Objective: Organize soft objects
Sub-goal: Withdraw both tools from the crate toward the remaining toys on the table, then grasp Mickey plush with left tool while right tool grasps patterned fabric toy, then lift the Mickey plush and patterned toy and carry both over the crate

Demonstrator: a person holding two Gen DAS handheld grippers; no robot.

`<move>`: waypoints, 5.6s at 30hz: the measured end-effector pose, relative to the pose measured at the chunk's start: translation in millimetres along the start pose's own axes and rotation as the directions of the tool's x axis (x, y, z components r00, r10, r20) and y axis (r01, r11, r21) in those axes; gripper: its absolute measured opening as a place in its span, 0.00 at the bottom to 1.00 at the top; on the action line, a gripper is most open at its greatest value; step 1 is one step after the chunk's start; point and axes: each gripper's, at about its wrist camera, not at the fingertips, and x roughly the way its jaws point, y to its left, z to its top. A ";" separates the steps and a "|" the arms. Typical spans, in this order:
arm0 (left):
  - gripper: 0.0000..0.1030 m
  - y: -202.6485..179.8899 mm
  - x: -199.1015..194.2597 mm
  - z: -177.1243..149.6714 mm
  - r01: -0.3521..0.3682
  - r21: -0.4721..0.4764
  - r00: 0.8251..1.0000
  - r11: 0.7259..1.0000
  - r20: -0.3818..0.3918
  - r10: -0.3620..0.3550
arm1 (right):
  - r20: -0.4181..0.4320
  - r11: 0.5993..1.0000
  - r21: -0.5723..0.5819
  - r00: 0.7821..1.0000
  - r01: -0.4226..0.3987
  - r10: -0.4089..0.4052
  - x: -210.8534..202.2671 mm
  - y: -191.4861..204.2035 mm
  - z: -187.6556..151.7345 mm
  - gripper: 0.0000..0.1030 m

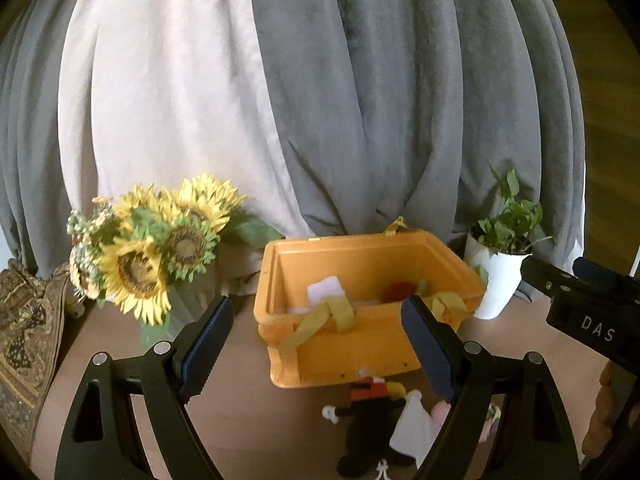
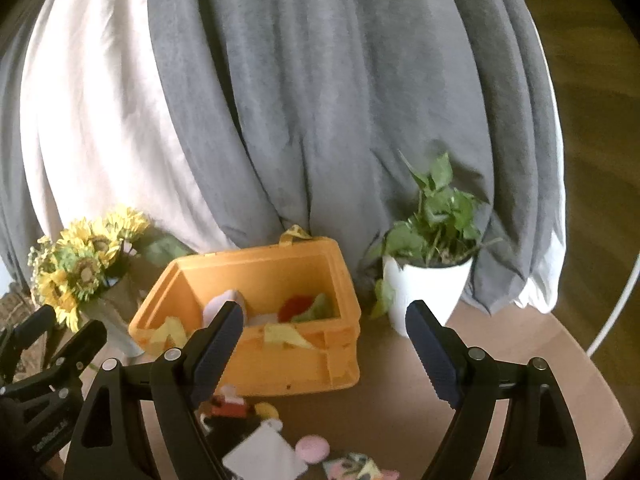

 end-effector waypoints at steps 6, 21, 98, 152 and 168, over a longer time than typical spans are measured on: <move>0.84 1.2 -10.8 -18.0 0.013 0.009 1.000 1.000 -0.026 -0.012 | -0.008 1.000 0.009 1.000 0.019 -0.019 -14.3 -0.6 -19.0 0.82; 0.84 7.0 -7.6 -72.8 0.022 0.045 0.991 0.999 -0.133 -0.016 | -0.089 0.997 0.038 0.994 0.066 -0.062 -18.2 -2.0 -69.3 0.82; 0.27 -20.1 63.2 -155.6 0.173 0.054 0.912 0.983 -0.386 -0.139 | -0.346 1.000 -0.021 0.938 0.018 -0.024 68.0 -20.7 -160.3 0.49; 0.24 5.5 -75.5 -21.5 0.100 -0.025 0.990 0.995 0.099 -0.097 | 0.022 0.982 -0.066 0.984 -0.176 0.178 -61.9 19.3 -42.9 0.49; 0.23 -1.0 -58.4 15.6 0.083 -0.001 0.976 0.997 0.203 -0.081 | 0.123 0.978 -0.060 0.971 -0.198 0.205 -51.2 18.3 -7.1 0.49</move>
